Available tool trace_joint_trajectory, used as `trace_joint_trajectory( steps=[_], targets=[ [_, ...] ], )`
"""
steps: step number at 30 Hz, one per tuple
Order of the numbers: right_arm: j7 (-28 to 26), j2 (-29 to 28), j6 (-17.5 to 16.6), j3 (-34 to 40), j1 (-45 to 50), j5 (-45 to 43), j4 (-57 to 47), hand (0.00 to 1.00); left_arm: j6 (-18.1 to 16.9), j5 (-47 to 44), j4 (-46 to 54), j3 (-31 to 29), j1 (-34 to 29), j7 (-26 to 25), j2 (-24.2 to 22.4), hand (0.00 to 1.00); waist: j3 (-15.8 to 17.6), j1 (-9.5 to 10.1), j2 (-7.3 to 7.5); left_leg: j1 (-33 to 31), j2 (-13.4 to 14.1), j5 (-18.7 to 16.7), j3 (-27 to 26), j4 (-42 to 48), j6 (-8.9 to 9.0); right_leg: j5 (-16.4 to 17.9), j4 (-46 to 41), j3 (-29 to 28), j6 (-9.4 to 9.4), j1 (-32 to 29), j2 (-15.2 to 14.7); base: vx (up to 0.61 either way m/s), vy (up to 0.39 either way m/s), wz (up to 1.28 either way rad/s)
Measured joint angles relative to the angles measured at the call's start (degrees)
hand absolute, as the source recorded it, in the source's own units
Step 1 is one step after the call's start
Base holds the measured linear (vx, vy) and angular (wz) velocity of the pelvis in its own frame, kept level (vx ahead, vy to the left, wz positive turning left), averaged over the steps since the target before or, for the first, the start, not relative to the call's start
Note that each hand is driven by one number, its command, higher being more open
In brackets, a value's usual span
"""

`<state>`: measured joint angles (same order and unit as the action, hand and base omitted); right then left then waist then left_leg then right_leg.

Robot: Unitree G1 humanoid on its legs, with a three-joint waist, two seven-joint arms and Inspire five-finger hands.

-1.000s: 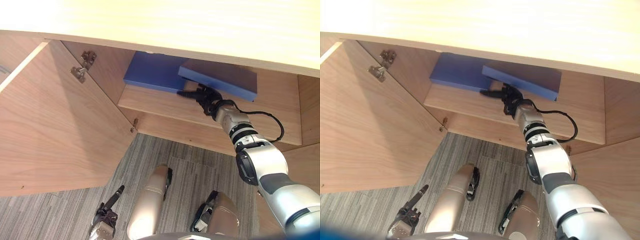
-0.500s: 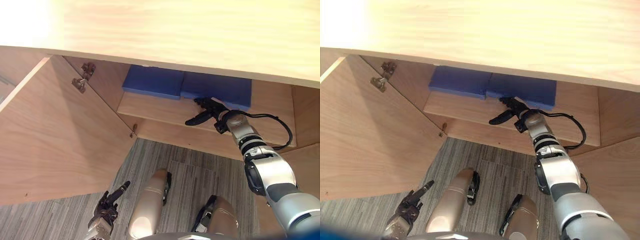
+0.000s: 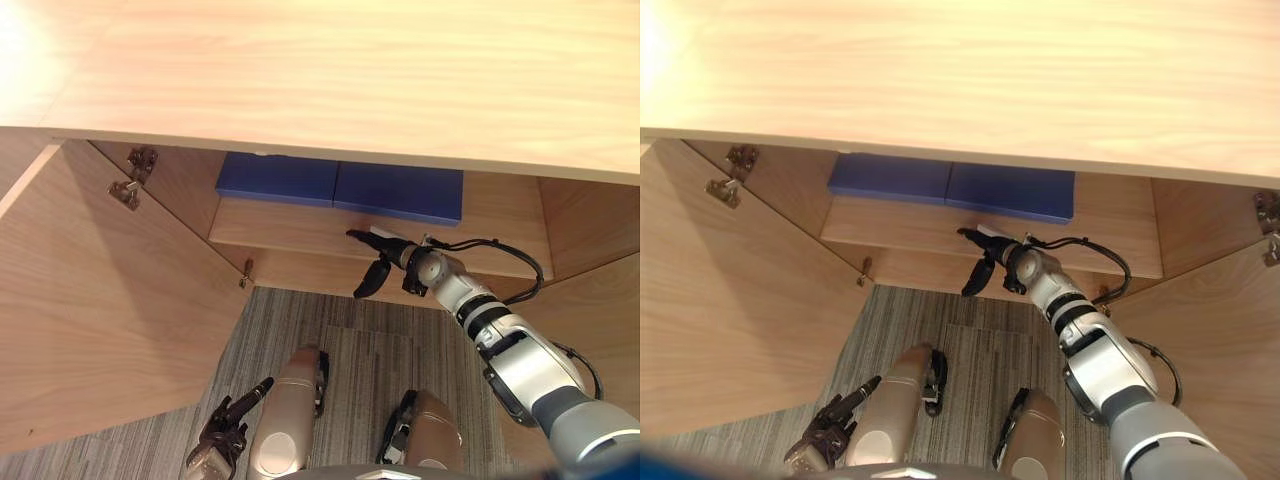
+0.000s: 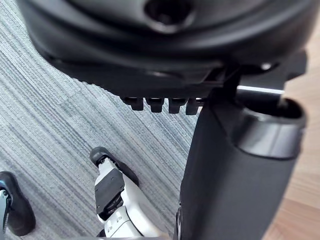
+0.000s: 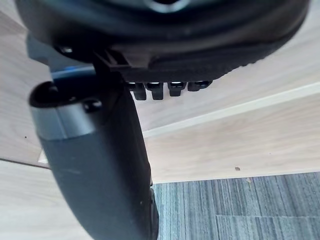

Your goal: Walk over to the cabinet, pick up the folder, carry it to the office cabinet, place the folder inside the office cabinet, then close the office cabinet door

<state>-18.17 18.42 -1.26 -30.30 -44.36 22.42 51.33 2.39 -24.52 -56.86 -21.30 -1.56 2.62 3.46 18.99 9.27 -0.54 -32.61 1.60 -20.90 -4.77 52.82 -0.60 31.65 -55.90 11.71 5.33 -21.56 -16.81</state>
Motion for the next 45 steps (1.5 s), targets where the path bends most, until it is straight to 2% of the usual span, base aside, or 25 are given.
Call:
trace_joint_trajectory(
  steps=[2, 5, 8, 11, 12, 15, 18, 21, 23, 25, 28, 29, 31, 33, 34, 36, 38, 39, 40, 41, 42, 43, 44, 45],
  targets=[
    [-1.21, 0.38, 0.18, -2.57, 1.71, 0.03, -2.09, 1.00, -0.75, 0.00, -0.70, 0.21, -0.14, 0.15, 0.02, 1.00, -0.08, -0.08, 0.48, 2.36, 0.13, 0.62, -0.61, -2.57, 0.19, -1.03, 2.57, 0.01, 0.08, 1.89, 0.26, 0.05, -0.008, -0.18],
    [-3.44, 1.34, 0.55, -5.81, 4.99, 0.40, -6.25, 1.00, -1.15, 0.02, -0.83, 0.43, 0.06, -0.03, 0.08, 1.00, -0.30, -0.51, 0.89, 5.86, 0.46, 3.26, -0.98, -9.02, 0.67, -4.36, 9.41, 0.87, -0.03, 5.03, 1.53, 0.05, -0.018, -0.12],
    [-6.74, 1.42, 0.71, -9.81, 8.29, 6.12, -7.37, 1.00, -1.77, 0.12, -1.31, 1.78, 0.46, -0.66, 0.90, 1.00, -0.90, -0.68, 1.82, 11.43, 0.91, 8.74, -1.10, -20.55, 1.76, -10.40, 21.73, 2.06, -0.56, 10.33, 4.37, 0.08, -0.064, -0.11],
    [-8.28, 1.81, -0.20, -11.51, 9.89, 9.09, -9.73, 1.00, -2.33, 3.09, -2.50, 0.20, 0.37, -1.37, 2.42, 1.00, -3.13, -1.43, 3.59, 15.89, 2.84, 15.10, -1.67, -33.05, 3.13, -18.82, 37.52, 2.35, -1.60, 15.09, 9.20, 0.08, -0.100, -0.24],
    [-8.19, 2.18, -0.29, -11.48, 9.89, 9.05, -10.44, 1.00, -2.34, 3.91, -2.50, -0.47, 0.30, -1.50, 2.47, 1.00, -3.38, -1.68, 3.96, 16.48, 3.13, 15.72, -2.00, -34.20, 3.49, -19.63, 39.10, 2.14, -1.66, 15.62, 9.70, 0.05, -0.109, -0.31],
    [-7.02, 3.83, -0.63, -8.98, 12.16, 8.71, -11.92, 1.00, -2.43, 7.32, -2.05, -1.67, -0.87, -2.11, 2.08, 1.00, -5.47, -2.18, 4.18, 18.83, 4.84, 15.96, -2.76, -34.88, 3.45, -22.32, 43.45, 0.24, -2.19, 18.11, 11.95, 0.00, -0.099, -0.39],
    [-3.54, 3.40, -0.74, -2.86, 16.96, 5.02, -11.67, 1.00, -3.90, 11.51, -1.15, -1.58, -2.35, -3.07, 0.27, 1.00, -7.04, -2.29, 3.34, 20.96, 5.00, 15.80, -0.96, -34.86, 3.80, -23.94, 43.94, -3.47, -2.40, 18.54, 12.77, 0.00, 0.001, -0.62],
    [1.75, -1.53, -1.16, 7.26, 24.20, -2.46, -6.86, 1.00, -5.59, 18.04, -1.38, -0.11, -3.45, -5.22, -1.45, 1.00, -9.09, -3.67, 0.50, 22.99, 4.64, 14.27, 5.13, -35.66, 5.94, -25.79, 44.34, -9.56, -1.97, 17.30, 13.70, -0.03, 0.031, -0.98],
    [5.10, -4.24, -1.02, 11.90, 27.98, -6.43, -4.10, 1.00, -6.12, 20.35, -1.95, 1.54, -3.35, -6.01, -1.64, 1.00, -9.89, -4.90, -0.95, 23.96, 4.40, 13.86, 5.33, -38.18, 5.64, -27.50, 44.77, -13.34, -1.38, 14.99, 14.32, -0.06, 0.074, -1.07],
    [7.30, -5.96, -0.36, 14.64, 32.14, -8.03, -2.88, 1.00, -6.58, 22.48, -2.12, 3.87, -3.17, -6.52, -0.77, 1.00, -9.84, -6.70, -1.02, 24.40, 3.49, 14.00, 4.76, -38.82, 5.27, -29.03, 44.76, -16.65, -0.69, 13.29, 14.29, -0.11, 0.099, -0.90],
    [11.11, -7.15, -0.01, 18.24, 41.06, -10.53, -2.83, 1.00, -7.98, 26.51, -3.51, 7.55, -1.77, -7.69, 0.74, 1.00, -9.38, -8.56, -0.20, 27.02, 1.67, 14.35, 0.50, -39.72, 3.36, -30.62, 44.57, -21.89, 0.75, 12.46, 13.26, -0.18, 0.130, -0.85],
    [11.72, -7.15, 0.01, 18.33, 42.01, -11.06, -2.84, 1.00, -8.19, 26.87, -3.65, 7.59, -1.46, -7.81, 0.67, 1.00, -9.23, -8.91, 0.05, 27.63, 1.19, 14.27, -0.35, -40.07, 3.33, -30.98, 44.66, -22.50, 0.99, 12.36, 12.97, -0.29, 0.163, -1.11],
    [12.72, -7.58, 0.02, 19.43, 43.62, -11.29, -3.31, 1.00, -8.69, 27.34, -4.06, 8.19, -0.74, -7.79, 0.16, 1.00, -9.02, -9.70, 0.48, 28.92, 0.91, 13.97, -3.12, -40.58, 1.84, -33.77, 45.89, -20.10, 0.81, 11.41, 12.24, -0.28, 0.107, -1.01],
    [14.97, -9.31, 0.05, 23.85, 45.38, -11.32, -6.26, 1.00, -8.71, 27.15, -4.53, 9.73, 0.36, -7.56, -1.74, 1.00, -8.87, -10.20, 0.24, 29.68, 1.82, 14.76, -8.09, -40.85, -0.59, -33.55, 44.66, -8.24, -2.14, 10.21, 7.54, -0.23, 0.048, -1.06],
    [16.30, -10.48, -0.08, 24.88, 46.14, -11.32, -8.59, 1.00, -8.78, 26.77, -4.39, 9.86, 0.40, -7.42, -1.78, 1.00, -8.91, -10.17, -0.09, 30.37, 3.03, 14.98, -10.34, -40.88, -0.88, -33.08, 41.82, -4.35, -3.04, 9.52, 6.00, -0.26, 0.002, -0.95],
    [17.60, -11.88, -1.36, 26.49, 48.06, -11.35, -12.13, 1.00, -8.75, 26.22, -4.44, 9.76, -0.37, -7.84, -2.26, 1.00, -9.56, -10.08, -1.07, 31.59, 5.36, 15.25, -12.59, -41.17, -0.39, -31.64, 35.44, -1.58, -3.94, 10.03, 5.18, -0.15, -0.136, -0.79],
    [18.97, -12.38, -2.28, 27.54, 49.27, -11.45, -14.19, 1.00, -8.84, 26.26, -4.47, 9.77, -1.51, -7.99, -2.06, 1.00, -10.87, -10.08, -0.55, 32.17, 6.19, 15.71, -13.55, -42.16, 1.28, -27.16, 33.04, -1.28, -2.72, 11.96, 3.62, -0.03, -0.211, -0.49],
    [19.51, -12.71, -2.50, 29.26, 49.32, -11.64, -14.73, 1.00, -8.84, 26.25, -4.73, 9.74, -1.43, -8.28, -1.70, 1.00, -11.41, -10.12, 0.24, 32.44, 5.76, 16.43, -13.11, -42.93, 2.73, -25.42, 35.21, -0.87, 0.14, 12.57, 3.77, 0.02, -0.221, -0.19],
    [20.09, -12.75, -2.47, 30.61, 49.54, -12.11, -14.74, 1.00, -8.68, 26.32, -4.94, 9.69, -1.56, -8.44, -1.74, 1.00, -11.79, -10.10, 0.07, 32.60, 5.73, 17.00, -12.10, -43.76, 3.86, -25.25, 36.26, -0.44, -0.03, 12.64, 4.47, 0.04, -0.279, -0.22],
    [21.20, -12.83, -2.41, 33.33, 49.88, -13.94, -14.74, 1.00, -8.76, 26.23, -5.09, 9.69, -2.14, -8.43, -2.44, 1.00, -12.63, -9.71, -1.07, 33.61, 5.93, 17.58, -9.74, -46.48, 4.42, -25.30, 37.78, -0.22, -0.09, 13.12, 6.24, 0.06, -0.157, -0.18],
    [21.95, -12.74, -2.40, 34.91, 49.88, -14.71, -14.74, 1.00, -8.89, 26.24, -5.16, 9.71, -2.34, -8.51, -2.71, 1.00, -12.90, -9.64, -1.50, 34.46, 6.25, 18.43, -8.49, -48.36, 4.70, -25.36, 38.69, -0.02, -0.18, 13.56, 7.34, 0.06, -0.144, -0.26],
    [22.66, -12.38, -2.38, 35.96, 49.88, -16.15, -14.73, 1.00, -8.90, 26.25, -5.24, 9.82, -2.49, -8.45, -2.79, 1.00, -13.25, -9.62, -1.67, 35.18, 6.71, 18.84, -7.58, -49.97, 5.11, -25.79, 39.97, 0.00, -0.81, 13.97, 8.64, 0.08, -0.153, -0.37],
    [23.92, -11.46, -2.38, 36.71, 49.87, -18.32, -14.75, 1.00, -8.97, 26.25, -5.47, 10.47, -2.65, -8.39, -2.60, 1.00, -13.96, -9.61, -1.80, 35.46, 7.79, 19.60, -5.92, -51.93, 5.71, -27.36, 43.46, -0.13, -1.68, 14.55, 11.29, 0.07, -0.109, -0.38],
    [24.28, -11.33, -2.38, 37.24, 49.87, -18.62, -14.75, 1.00, -8.99, 26.22, -5.64, 10.90, -2.65, -8.39, -2.48, 1.00, -14.30, -9.55, -1.86, 35.31, 8.19, 20.25, -5.55, -52.35, 5.67, -28.04, 44.71, -0.21, -1.84, 14.80, 12.11, 0.09, -0.099, -0.39]
  ],
)
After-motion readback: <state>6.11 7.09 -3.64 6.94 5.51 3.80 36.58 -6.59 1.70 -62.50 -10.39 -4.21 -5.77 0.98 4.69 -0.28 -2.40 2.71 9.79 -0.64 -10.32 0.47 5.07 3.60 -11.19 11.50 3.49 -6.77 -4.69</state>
